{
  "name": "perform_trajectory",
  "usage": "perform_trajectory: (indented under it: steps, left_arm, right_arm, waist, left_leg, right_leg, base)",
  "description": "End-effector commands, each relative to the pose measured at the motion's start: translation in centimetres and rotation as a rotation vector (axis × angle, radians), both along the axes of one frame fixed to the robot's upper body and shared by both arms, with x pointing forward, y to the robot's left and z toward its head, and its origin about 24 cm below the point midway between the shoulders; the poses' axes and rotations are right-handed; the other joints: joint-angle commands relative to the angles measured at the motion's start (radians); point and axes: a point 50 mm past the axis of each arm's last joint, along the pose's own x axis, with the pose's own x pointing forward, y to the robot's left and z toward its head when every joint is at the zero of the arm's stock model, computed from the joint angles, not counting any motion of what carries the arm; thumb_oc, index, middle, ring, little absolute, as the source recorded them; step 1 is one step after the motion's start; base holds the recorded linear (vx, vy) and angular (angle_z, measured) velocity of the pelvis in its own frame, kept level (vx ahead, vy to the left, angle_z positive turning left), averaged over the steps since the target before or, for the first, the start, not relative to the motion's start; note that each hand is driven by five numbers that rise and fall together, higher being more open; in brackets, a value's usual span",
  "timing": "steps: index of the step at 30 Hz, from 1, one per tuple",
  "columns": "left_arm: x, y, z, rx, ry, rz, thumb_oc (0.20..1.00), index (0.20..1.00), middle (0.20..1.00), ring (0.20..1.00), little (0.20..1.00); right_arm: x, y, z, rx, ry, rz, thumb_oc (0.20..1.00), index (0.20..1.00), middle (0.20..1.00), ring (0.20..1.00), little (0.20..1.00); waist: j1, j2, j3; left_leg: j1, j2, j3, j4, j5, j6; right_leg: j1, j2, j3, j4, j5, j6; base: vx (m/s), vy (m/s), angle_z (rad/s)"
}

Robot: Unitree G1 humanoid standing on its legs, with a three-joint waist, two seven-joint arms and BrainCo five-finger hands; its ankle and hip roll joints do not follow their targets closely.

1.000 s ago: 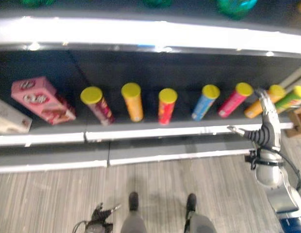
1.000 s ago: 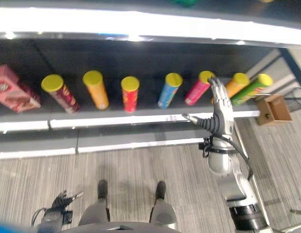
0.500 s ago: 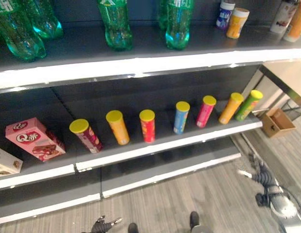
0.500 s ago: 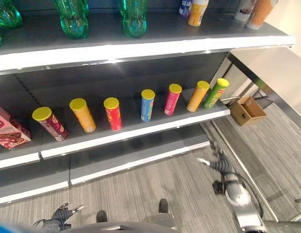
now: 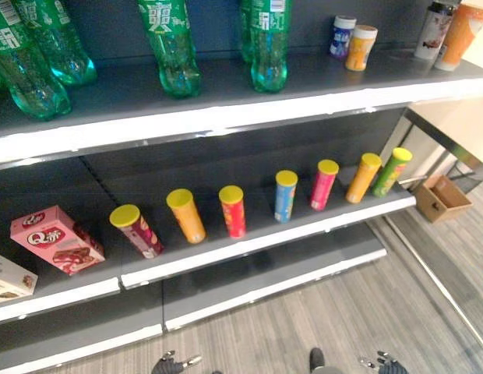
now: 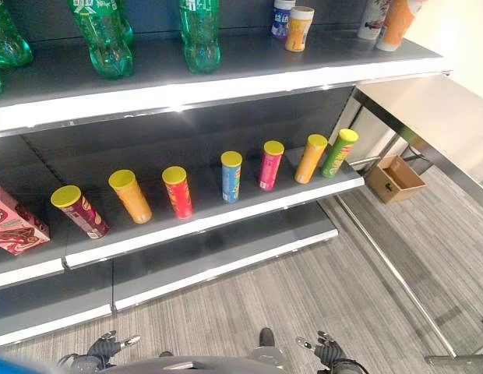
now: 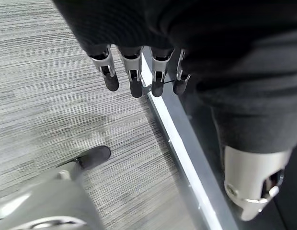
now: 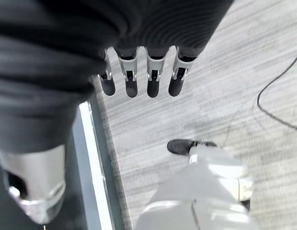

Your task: Put the goods on the table back onto the shelves and tidy them up.

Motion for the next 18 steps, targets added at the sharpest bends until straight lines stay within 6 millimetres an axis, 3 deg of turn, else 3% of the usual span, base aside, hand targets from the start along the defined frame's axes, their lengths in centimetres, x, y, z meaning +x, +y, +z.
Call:
perform_trajectory:
  steps: [1, 8, 11, 13, 14, 17, 18]
  left_arm:
    - [2.0, 0.8, 0.6, 0.031, -0.032, -0.039, 1.0, 1.0, 1.0, 1.0, 1.0]
    - [3.0, 1.0, 0.9, 0.032, -0.061, -0.046, 1.0, 1.0, 1.0, 1.0, 1.0]
    - [5.0, 1.6, 1.9, 0.047, -0.139, -0.032, 1.0, 1.0, 1.0, 1.0, 1.0]
    - [5.3, 2.1, 2.2, 0.06, -0.153, -0.009, 1.0, 1.0, 1.0, 1.0, 1.0]
    - [5.2, 2.1, 2.2, 0.06, -0.153, -0.009, 1.0, 1.0, 1.0, 1.0, 1.0]
    - [4.1, 2.6, 2.1, 0.063, -0.144, 0.05, 1.0, 1.0, 1.0, 1.0, 1.0]
    - [3.9, 2.8, 2.1, 0.068, -0.146, 0.067, 1.0, 1.0, 1.0, 1.0, 1.0]
  right_arm:
    - [3.4, -0.4, 0.7, -0.046, -0.072, 0.014, 1.0, 1.0, 1.0, 1.0, 1.0]
    - [3.4, -0.5, 0.7, -0.049, -0.072, -0.011, 1.0, 1.0, 1.0, 1.0, 1.0]
    - [4.7, 0.2, 1.1, -0.03, -0.128, 0.001, 1.0, 1.0, 1.0, 1.0, 1.0]
    - [4.9, 0.3, 1.3, -0.021, -0.147, -0.006, 1.0, 1.0, 1.0, 1.0, 1.0]
    - [4.9, 0.3, 1.3, -0.021, -0.147, -0.007, 1.0, 1.0, 1.0, 1.0, 1.0]
    - [5.3, -0.6, 1.9, -0.054, -0.184, -0.042, 1.0, 1.0, 1.0, 1.0, 1.0]
    - [5.7, -0.7, 2.1, -0.058, -0.2, -0.037, 1.0, 1.0, 1.0, 1.0, 1.0]
  waist:
    - [0.018, 0.002, 0.068]
    - [0.008, 0.002, 0.089]
    - [0.009, 0.004, 0.144]
    - [0.015, 0.01, 0.148]
    - [0.015, 0.011, 0.148]
    - [0.049, 0.006, 0.124]
    - [0.057, 0.003, 0.12]
  left_leg:
    - [0.061, -0.043, -0.026, 0.022, -0.152, 0.053]
    - [0.061, -0.042, -0.024, 0.027, -0.151, 0.059]
    - [0.023, 0.004, 0.008, 0.071, -0.141, 0.058]
    - [-0.017, 0.05, 0.012, 0.109, -0.134, 0.045]
    - [-0.018, 0.051, 0.01, 0.112, -0.136, 0.045]
    - [-0.062, 0.172, 0.019, 0.149, -0.112, -0.023]
    - [-0.068, 0.203, 0.025, 0.16, -0.105, -0.04]
  right_leg:
    - [-0.024, -0.049, -0.012, 0.062, -0.024, 0.046]
    - [-0.054, -0.041, 0.017, 0.109, -0.032, 0.043]
    - [-0.128, -0.037, 0.013, 0.199, -0.027, 0.051]
    - [-0.12, -0.086, -0.016, 0.201, -0.01, 0.037]
    - [-0.119, -0.085, -0.018, 0.2, -0.01, 0.036]
    - [-0.084, -0.263, -0.095, 0.175, 0.18, 0.069]
    - [-0.075, -0.286, -0.113, 0.165, 0.218, 0.069]
  base:
    - [0.0, 0.0, 0.0]
    - [-0.03, 0.002, -0.05]
    - [-0.23, -0.158, -0.33]
    - [-0.1, -0.207, -0.44]
    - [-0.07, -0.248, -0.25]
    - [-0.02, -0.568, -0.28]
    - [-0.02, -0.785, -0.52]
